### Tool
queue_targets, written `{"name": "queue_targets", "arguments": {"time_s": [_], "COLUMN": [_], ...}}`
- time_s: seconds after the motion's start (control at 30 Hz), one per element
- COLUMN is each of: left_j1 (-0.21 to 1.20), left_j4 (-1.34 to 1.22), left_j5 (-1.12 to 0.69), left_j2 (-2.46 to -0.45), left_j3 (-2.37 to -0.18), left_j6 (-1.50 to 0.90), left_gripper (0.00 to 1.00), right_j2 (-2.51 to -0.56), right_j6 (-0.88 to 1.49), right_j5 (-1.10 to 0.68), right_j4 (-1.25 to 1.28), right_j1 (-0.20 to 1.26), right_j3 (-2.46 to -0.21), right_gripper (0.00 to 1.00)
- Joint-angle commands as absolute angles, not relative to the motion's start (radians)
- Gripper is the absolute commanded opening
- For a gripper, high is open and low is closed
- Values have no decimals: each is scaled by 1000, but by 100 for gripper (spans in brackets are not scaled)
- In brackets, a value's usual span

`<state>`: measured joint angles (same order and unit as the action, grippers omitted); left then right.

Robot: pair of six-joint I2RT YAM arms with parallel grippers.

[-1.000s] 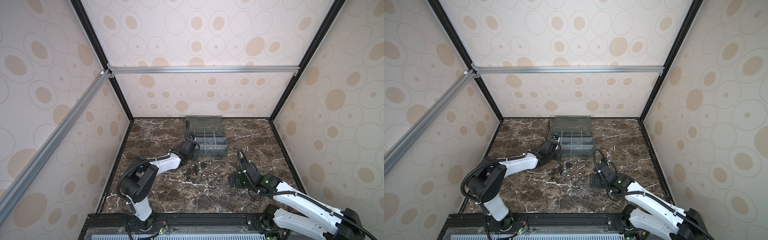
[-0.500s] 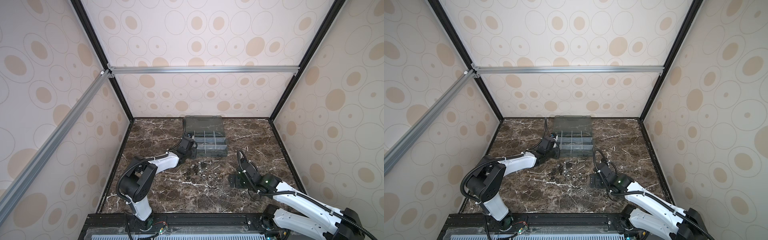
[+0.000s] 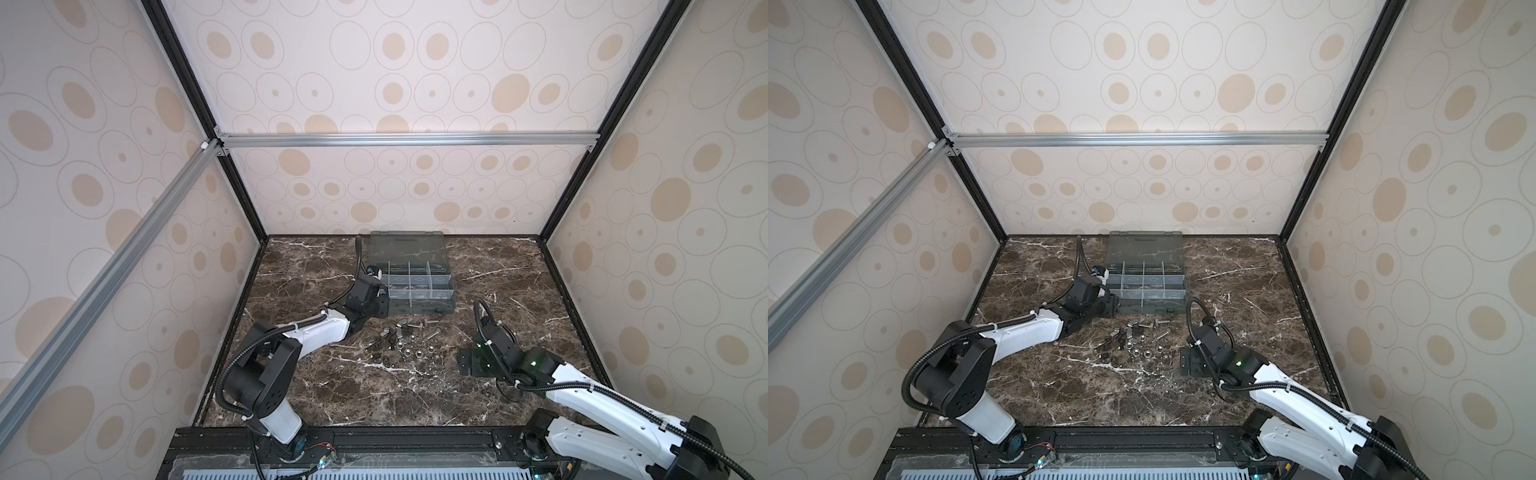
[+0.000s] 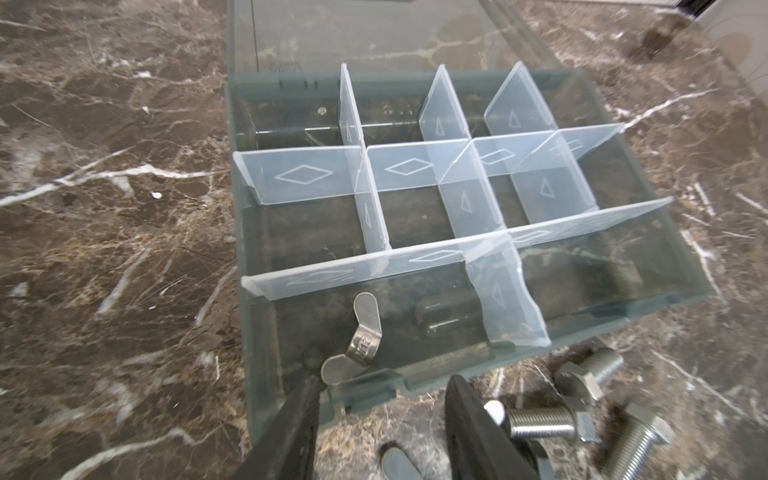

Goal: Sort the screws and nuts into containers
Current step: Place the nut into the container, then pick up the nut at the center of the table.

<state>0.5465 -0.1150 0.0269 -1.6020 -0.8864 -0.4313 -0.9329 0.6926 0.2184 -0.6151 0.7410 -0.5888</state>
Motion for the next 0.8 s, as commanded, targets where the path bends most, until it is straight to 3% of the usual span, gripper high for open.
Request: {"name": "queue_targets", "arguments": {"time_s": [0.0,0.77], "left_j1": [534,534], "left_j4": [-127,-171], "left_j5": [27,-54], "left_j2": [-1544,-1368], "left_j3": [-852,-602], "left_j6": [-459,-537], "left_gripper": [50,49], "right_j2": [-924,-842], "right_j6": [709,754], "right_j5": [226,216], "right_j4": [-637,-672], "right_j1": [752,754], "right_j3": [-597,-560], "right_gripper": [100,99]}}
